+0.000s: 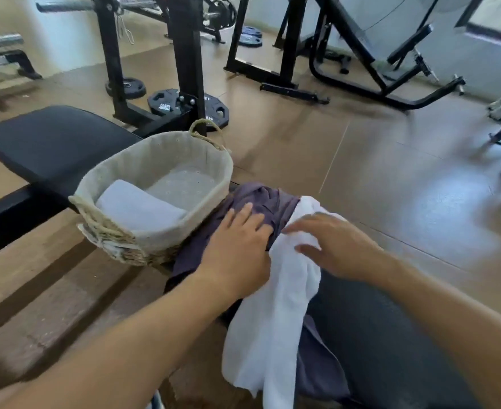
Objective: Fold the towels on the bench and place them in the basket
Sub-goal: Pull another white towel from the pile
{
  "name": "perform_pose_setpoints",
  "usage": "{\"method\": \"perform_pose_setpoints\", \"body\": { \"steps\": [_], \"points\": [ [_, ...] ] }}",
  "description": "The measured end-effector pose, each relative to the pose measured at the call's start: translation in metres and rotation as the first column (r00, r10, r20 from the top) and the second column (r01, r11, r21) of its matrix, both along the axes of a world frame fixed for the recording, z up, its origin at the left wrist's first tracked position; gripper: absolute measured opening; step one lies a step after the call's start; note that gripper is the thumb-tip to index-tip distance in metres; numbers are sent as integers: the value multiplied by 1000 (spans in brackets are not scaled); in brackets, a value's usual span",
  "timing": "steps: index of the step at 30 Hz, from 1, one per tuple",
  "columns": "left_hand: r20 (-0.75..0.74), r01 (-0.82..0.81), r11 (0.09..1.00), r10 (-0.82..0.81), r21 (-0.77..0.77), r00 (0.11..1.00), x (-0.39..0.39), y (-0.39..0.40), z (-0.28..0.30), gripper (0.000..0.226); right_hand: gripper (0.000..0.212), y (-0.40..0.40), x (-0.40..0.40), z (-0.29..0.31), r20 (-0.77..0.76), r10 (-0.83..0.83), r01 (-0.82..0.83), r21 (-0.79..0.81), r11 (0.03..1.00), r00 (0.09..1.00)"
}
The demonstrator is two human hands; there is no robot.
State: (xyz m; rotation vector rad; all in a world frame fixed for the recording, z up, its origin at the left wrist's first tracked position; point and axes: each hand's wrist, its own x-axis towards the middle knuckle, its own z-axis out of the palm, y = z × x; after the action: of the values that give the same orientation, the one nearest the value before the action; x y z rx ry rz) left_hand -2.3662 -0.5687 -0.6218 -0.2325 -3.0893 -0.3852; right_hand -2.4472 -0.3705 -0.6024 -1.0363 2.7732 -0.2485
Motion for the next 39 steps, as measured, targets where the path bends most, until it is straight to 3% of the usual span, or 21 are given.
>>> {"method": "perform_pose_setpoints", "body": {
  "steps": [3,8,12,15,20,23,25,26,28,29,31,35,39],
  "points": [
    [102,56,998,-52,-35,993,3,23,-17,53,53,38,30,-25,91,35,-41,64,997,995],
    [20,-35,999,34,20,999,-4,40,-25,42,45,63,40,-39,81,-20,22,-20,1000,997],
    [22,-66,995,64,74,998,-18,38,-28,43,69,61,38,-43,101,-47,51,-37,998,994],
    [-27,-94,995,94,19,995,-27,37,-30,23,50,58,31,-46,25,-16,17,-4,1000,1000],
    [-71,-194,981,194,14,978,-42,38,-28,36,17,61,27,-41,-88,-94,93,-14,996,992],
    [-55,-239,970,236,-52,970,-50,43,-23,45,14,67,33,-31,-174,-163,127,-200,971,971],
    [-43,-256,964,253,-73,966,-54,48,-22,50,20,74,39,-18,-102,-256,193,-416,889,961],
    [-49,-256,964,253,-78,966,-56,50,-22,51,26,78,41,-10,-30,-334,269,-528,806,942],
    [-65,-248,963,242,-104,968,-59,53,-24,49,18,87,41,6,97,-494,414,-696,587,864],
    [-66,-237,966,231,-107,971,-60,55,-24,45,16,93,38,12,129,-560,456,-739,496,818],
    [-70,-215,975,211,-57,975,-63,55,-25,30,24,101,32,20,157,-646,527,-733,430,747],
    [-242,-166,978,192,125,951,-63,61,-7,14,21,110,24,16,167,-710,652,-577,492,684],
    [-485,-177,949,287,260,826,-67,47,34,13,26,108,23,8,113,-693,652,-474,592,712]
  ]
}}
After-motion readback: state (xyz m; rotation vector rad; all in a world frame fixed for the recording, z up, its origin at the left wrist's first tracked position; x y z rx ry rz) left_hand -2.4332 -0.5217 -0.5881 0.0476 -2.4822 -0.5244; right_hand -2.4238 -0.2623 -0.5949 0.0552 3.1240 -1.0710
